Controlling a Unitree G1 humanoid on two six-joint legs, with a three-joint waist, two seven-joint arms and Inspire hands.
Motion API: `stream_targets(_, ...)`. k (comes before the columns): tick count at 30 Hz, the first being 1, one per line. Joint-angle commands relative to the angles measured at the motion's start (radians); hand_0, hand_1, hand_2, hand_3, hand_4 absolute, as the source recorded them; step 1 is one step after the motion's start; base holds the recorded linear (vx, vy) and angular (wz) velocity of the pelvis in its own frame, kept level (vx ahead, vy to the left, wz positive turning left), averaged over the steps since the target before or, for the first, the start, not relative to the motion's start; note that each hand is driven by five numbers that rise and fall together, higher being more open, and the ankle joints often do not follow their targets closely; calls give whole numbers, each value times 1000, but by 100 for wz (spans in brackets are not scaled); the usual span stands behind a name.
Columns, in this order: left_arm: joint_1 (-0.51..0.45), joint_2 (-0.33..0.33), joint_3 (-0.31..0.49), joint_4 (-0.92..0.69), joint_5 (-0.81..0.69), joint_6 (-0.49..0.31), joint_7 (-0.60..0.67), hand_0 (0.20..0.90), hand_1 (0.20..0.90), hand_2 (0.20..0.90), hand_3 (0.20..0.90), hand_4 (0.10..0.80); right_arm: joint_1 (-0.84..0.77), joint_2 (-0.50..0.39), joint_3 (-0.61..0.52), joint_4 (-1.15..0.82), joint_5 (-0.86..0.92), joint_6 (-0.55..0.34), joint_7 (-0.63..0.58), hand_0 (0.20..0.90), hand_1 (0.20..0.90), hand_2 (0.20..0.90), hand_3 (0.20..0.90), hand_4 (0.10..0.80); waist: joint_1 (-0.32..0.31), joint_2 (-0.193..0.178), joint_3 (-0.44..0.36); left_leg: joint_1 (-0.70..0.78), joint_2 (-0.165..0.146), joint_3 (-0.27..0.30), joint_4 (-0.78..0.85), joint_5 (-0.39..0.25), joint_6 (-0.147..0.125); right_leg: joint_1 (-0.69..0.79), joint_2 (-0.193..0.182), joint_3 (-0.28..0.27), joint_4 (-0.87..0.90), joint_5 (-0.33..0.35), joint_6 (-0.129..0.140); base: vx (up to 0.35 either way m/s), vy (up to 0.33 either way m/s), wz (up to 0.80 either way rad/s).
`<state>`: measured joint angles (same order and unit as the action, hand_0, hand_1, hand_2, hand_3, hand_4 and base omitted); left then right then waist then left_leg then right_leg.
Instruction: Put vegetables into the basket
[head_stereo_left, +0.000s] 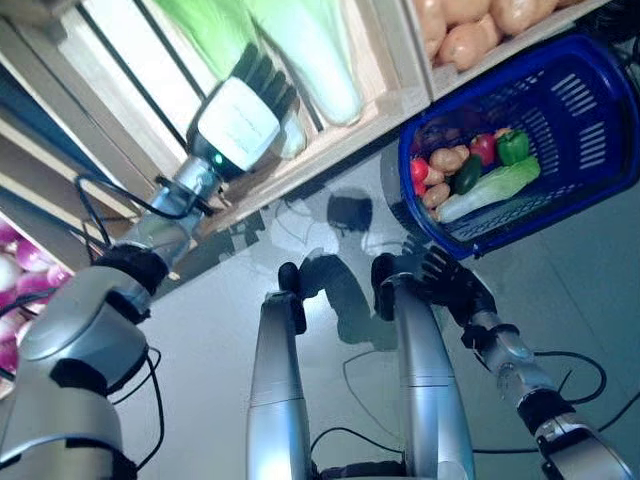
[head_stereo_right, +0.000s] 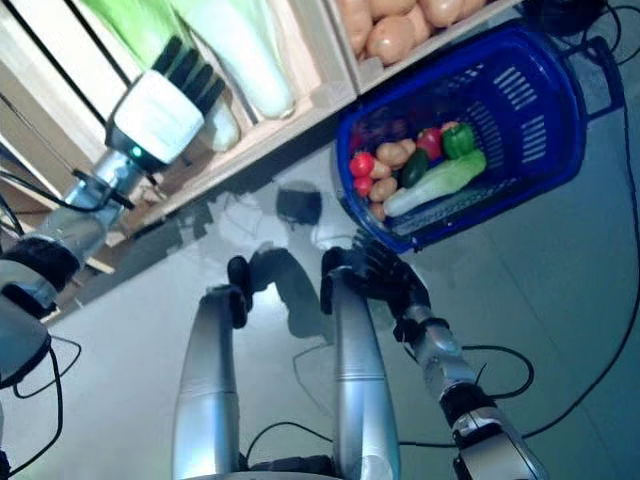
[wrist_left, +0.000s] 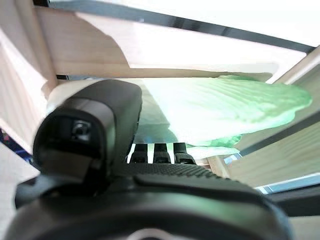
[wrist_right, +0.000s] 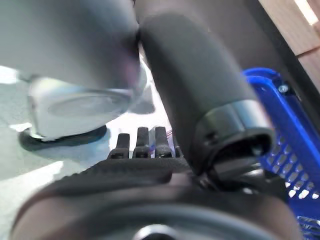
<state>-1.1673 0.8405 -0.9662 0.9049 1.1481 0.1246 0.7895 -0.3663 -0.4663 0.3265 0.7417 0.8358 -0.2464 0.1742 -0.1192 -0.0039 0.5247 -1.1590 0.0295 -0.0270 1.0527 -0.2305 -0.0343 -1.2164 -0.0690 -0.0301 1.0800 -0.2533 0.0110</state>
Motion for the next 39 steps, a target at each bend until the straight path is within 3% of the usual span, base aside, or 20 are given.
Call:
stream_targets(1, -51, 82, -2, 127, 13, -20, -138, 900, 900, 900, 900, 800, 66, -56, -36, -68, 53, -77, -47, 900, 900, 900, 900, 800, -28, -9, -5, -13, -32, 131, -29, 14, 92, 56, 47, -84, -71, 93, -61, -1, 43, -1)
stream_targets(10, -84, 119, -51, 99, 28, -114, -173, 900, 900, 900, 900, 800, 53, -114, -66, -90, 85, -76, -50, 900, 900, 900, 900, 800, -33, -17, -5, -98, -22, 125, 24, 0, 89, -28, 45, -83, -25, 91, -60, -3, 28, -1)
stream_targets(12, -111, 127, -74, 93, 14, -200, -202, 900, 900, 900, 900, 800, 55, -129, -76, -83, 95, -76, -41, 900, 900, 900, 900, 800, -37, -16, -5, -106, -17, 126, 40, -7, 91, -37, 42, -81, -12, 87, -61, 4, 5, 3)
stream_targets(14, -121, 135, -93, 82, -29, -214, -237, 900, 900, 900, 900, 800, 55, -136, -82, -82, 104, -76, -39, 900, 900, 900, 900, 800, -38, -16, -5, -110, -15, 126, 50, -11, 92, -41, 41, -80, -5, 85, -61, 15, 9, -4)
stream_targets(16, -131, 140, -103, 74, -102, -223, -275, 300, 300, 300, 300, 400, 59, -146, -87, -84, 114, -73, -37, 900, 900, 900, 900, 800, -40, -16, -5, -106, -10, 127, 58, -16, 91, -37, 39, -79, -2, 83, -61, 19, 5, -5)
stream_targets(27, -106, 174, -66, 19, -160, -232, -271, 300, 300, 300, 300, 400, 145, -164, -135, -93, 128, -72, 14, 900, 900, 900, 900, 800, -53, -18, -5, -24, 13, 152, 93, -32, 90, 44, 35, -79, 11, 81, -62, 29, 0, -3)
stream_targets(39, -83, 180, 1, 45, -177, -230, -53, 300, 300, 300, 300, 400, 145, -146, -146, -97, 128, -87, 16, 900, 900, 900, 900, 800, -58, -24, -33, 265, 20, 177, -8, -24, 65, 321, 34, -85, -87, 67, -49, 24, -3, -2)
